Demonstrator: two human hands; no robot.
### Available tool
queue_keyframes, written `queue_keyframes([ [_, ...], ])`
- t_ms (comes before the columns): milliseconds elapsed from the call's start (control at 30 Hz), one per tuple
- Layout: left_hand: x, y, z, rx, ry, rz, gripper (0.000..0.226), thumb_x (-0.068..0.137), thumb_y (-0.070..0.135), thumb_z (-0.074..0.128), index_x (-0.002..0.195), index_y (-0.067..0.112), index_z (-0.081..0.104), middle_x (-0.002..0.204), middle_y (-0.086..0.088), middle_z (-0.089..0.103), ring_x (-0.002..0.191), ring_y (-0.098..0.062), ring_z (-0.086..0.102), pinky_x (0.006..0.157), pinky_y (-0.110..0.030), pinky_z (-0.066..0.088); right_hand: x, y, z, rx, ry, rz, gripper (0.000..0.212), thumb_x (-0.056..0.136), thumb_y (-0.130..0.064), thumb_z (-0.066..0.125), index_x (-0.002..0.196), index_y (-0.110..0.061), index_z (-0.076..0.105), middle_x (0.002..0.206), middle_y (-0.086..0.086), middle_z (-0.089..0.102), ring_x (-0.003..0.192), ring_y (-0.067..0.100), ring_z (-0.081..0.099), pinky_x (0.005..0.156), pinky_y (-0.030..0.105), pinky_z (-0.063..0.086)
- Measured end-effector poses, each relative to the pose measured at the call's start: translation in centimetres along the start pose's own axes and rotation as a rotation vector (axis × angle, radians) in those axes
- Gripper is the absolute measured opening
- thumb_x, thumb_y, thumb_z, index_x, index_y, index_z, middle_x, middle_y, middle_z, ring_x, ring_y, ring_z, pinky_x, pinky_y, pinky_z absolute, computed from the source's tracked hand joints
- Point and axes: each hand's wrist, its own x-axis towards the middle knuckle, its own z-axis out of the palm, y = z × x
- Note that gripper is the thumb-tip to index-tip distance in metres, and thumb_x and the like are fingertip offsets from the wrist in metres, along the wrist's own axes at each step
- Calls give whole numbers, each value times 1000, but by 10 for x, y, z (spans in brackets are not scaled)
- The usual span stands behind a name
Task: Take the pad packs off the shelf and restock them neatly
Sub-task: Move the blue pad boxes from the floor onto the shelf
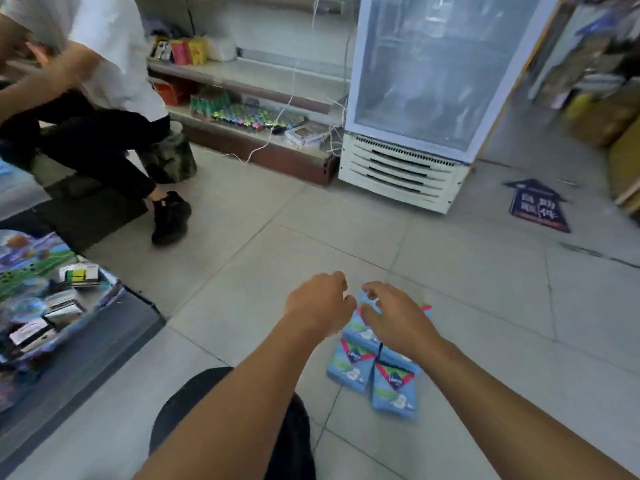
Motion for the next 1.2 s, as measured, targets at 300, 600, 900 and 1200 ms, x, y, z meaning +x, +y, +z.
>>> queue_keyframes([
  [300,42,3,196,-314,-307,-253,25,91,32,49,110,19,60,113,-4,65,99,-26,62,86,-32,51,-15,161,94,209,-74,429,39,95,-30,54,132,-19,50,126,2,58,107,19,59,89,31,45],
  [600,62,-14,332,-454,-511,-280,52,98,13,49,148,13,33,147,-5,44,136,-20,39,86,-11,28,-19,264,210,417,-111,862,52,94,-26,56,142,-13,41,135,10,53,118,25,54,93,30,42],
  [900,86,-32,410,-677,-633,-431,71,93,12,55,153,24,18,140,1,50,125,-20,51,98,-29,42,-1,292,253,594,-37,1048,49,88,-25,59,133,-14,41,113,6,55,98,23,56,81,31,45],
  [1200,90,-12,375,-681,-621,-417,48,87,40,63,128,19,52,122,-6,58,110,-24,60,98,-38,49,-42,279,217,869,238,1181,22,96,-23,56,116,-17,50,109,6,66,85,17,65,69,30,46],
])
